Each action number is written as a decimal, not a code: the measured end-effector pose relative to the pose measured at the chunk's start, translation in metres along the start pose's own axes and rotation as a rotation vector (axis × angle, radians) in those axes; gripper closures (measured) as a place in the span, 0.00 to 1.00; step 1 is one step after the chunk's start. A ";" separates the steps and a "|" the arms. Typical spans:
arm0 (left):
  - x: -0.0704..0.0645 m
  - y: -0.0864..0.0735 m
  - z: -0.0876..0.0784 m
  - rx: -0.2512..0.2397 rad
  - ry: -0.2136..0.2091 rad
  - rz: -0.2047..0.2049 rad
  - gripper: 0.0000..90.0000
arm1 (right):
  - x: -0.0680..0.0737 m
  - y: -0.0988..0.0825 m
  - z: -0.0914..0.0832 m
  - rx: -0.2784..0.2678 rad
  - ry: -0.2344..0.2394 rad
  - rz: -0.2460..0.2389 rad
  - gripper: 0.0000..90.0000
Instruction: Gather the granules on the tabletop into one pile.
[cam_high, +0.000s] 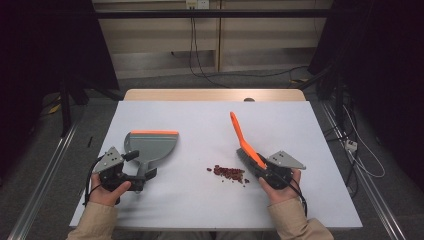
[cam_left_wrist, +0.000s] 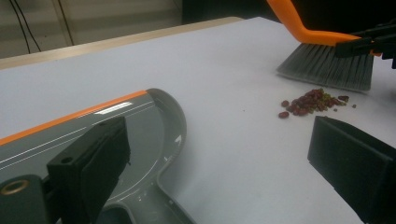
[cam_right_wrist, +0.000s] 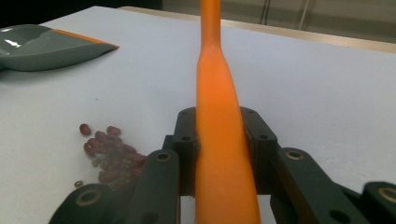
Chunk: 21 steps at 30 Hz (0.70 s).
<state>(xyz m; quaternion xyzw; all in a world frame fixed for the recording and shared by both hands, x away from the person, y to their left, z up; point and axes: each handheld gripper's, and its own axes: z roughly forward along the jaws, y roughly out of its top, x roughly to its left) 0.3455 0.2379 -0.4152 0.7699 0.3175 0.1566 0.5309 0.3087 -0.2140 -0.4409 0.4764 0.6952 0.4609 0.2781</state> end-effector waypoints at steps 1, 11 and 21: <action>0.000 0.000 0.000 0.001 0.000 0.003 0.06 | 0.001 -0.001 -0.001 0.003 -0.019 -0.001 0.79; -0.001 0.000 0.000 0.002 0.002 0.000 0.06 | 0.026 -0.005 0.013 -0.036 -0.036 0.004 0.79; 0.000 -0.001 -0.001 0.004 0.003 0.001 0.06 | 0.037 -0.002 0.019 -0.069 -0.040 -0.013 0.79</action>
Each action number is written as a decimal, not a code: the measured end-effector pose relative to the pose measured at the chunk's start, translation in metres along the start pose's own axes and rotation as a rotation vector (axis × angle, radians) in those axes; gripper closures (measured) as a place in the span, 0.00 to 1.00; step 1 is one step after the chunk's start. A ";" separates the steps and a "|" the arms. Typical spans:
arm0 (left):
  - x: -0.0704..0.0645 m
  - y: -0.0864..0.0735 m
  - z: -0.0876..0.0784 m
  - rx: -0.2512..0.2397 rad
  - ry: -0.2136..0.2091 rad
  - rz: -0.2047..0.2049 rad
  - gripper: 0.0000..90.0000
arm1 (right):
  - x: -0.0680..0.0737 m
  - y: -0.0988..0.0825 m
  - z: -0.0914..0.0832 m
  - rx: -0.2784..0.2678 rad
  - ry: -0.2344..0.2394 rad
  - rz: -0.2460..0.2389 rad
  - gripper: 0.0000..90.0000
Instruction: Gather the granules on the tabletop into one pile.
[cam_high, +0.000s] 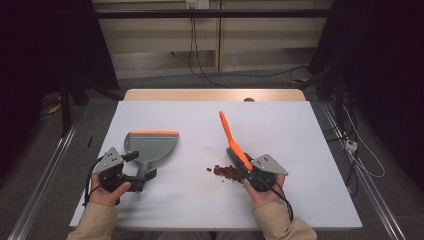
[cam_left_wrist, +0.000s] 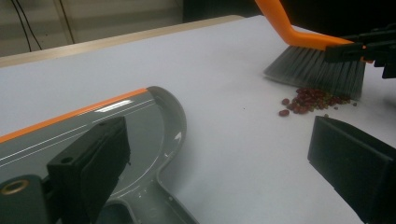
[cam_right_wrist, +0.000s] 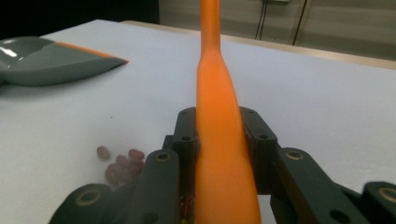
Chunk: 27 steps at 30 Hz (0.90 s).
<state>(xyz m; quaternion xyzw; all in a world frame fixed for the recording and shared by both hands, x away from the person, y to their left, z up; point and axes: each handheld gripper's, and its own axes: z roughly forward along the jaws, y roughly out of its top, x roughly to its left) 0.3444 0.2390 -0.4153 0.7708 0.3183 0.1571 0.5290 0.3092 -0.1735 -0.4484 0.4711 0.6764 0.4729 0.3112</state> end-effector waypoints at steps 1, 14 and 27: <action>0.000 0.000 0.000 -0.002 0.000 -0.003 0.06 | -0.001 0.003 -0.001 -0.012 -0.006 0.001 0.79; 0.001 -0.001 0.000 -0.001 0.000 -0.005 0.06 | 0.039 0.028 0.015 -0.065 0.062 0.112 0.79; 0.002 -0.002 -0.001 0.004 0.007 0.001 0.06 | 0.075 0.023 0.041 -0.034 0.106 0.191 0.79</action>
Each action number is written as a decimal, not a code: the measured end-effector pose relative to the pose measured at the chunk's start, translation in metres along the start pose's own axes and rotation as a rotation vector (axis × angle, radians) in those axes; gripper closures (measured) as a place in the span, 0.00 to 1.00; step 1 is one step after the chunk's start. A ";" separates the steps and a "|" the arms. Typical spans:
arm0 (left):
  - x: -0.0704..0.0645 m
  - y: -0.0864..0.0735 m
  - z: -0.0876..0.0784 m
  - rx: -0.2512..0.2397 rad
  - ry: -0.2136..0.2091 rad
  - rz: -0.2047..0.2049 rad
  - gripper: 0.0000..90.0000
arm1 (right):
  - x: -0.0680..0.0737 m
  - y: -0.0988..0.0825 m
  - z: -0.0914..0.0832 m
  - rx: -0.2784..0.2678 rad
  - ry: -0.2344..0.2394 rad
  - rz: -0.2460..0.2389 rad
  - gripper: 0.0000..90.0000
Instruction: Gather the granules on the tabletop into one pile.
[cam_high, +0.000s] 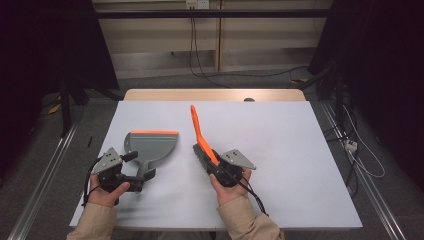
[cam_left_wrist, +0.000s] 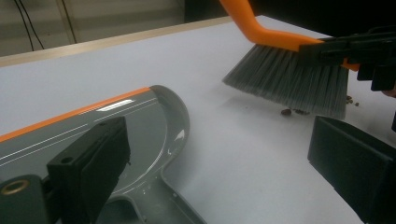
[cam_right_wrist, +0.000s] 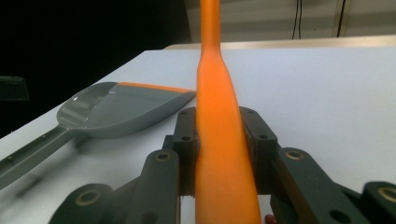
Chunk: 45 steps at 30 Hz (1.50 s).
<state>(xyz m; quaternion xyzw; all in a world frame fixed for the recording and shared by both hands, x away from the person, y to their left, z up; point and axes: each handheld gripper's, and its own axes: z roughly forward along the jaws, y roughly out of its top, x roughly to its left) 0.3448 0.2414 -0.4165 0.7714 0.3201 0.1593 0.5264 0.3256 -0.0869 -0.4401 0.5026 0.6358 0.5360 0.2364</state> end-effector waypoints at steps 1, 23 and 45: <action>0.000 0.000 0.000 0.000 0.000 -0.002 0.06 | 0.001 -0.002 0.002 0.006 0.003 0.004 0.79; -0.001 0.000 0.000 0.012 0.012 -0.005 0.06 | -0.025 -0.013 -0.015 0.057 -0.067 0.025 0.79; -0.002 -0.002 -0.002 0.033 0.029 -0.012 0.06 | -0.041 -0.007 -0.033 0.059 -0.054 0.039 0.79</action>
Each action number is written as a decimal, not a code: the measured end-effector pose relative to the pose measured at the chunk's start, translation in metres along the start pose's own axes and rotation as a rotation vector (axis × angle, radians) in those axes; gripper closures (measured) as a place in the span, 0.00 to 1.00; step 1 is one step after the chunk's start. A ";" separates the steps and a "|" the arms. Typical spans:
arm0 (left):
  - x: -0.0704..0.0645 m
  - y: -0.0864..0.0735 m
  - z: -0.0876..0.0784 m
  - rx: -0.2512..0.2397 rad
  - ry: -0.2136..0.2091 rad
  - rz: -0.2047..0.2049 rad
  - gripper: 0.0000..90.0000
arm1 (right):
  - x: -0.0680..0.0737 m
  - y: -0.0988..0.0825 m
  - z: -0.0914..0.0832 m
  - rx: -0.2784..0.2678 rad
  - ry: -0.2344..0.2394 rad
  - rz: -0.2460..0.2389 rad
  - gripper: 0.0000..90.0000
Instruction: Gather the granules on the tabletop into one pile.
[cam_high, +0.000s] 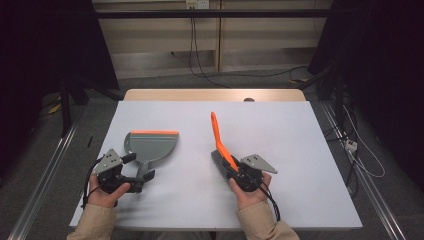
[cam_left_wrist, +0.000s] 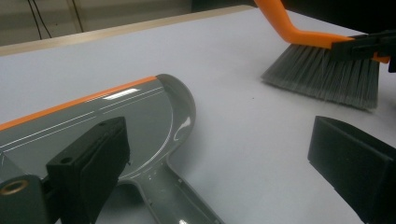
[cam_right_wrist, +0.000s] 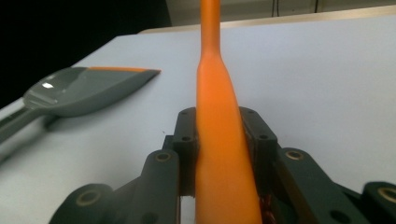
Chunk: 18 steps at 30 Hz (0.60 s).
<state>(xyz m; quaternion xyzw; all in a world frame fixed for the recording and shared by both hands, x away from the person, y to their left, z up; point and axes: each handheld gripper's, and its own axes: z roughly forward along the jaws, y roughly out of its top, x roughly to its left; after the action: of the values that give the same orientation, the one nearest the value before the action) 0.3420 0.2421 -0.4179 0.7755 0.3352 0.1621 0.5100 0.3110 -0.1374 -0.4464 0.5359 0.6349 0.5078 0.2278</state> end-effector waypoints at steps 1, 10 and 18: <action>0.000 0.000 0.000 0.005 0.001 0.002 0.06 | -0.001 0.003 0.000 -0.008 0.004 0.000 0.79; 0.000 -0.002 0.001 0.026 0.004 -0.002 0.06 | -0.022 0.029 -0.003 -0.036 0.057 -0.078 0.79; 0.002 -0.005 0.002 0.058 0.032 -0.015 0.06 | -0.062 0.036 -0.008 -0.018 0.029 -0.135 0.79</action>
<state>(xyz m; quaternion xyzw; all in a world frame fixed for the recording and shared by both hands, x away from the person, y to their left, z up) 0.3430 0.2429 -0.4233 0.7847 0.3537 0.1606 0.4831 0.3407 -0.2003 -0.4277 0.4824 0.6683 0.5045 0.2572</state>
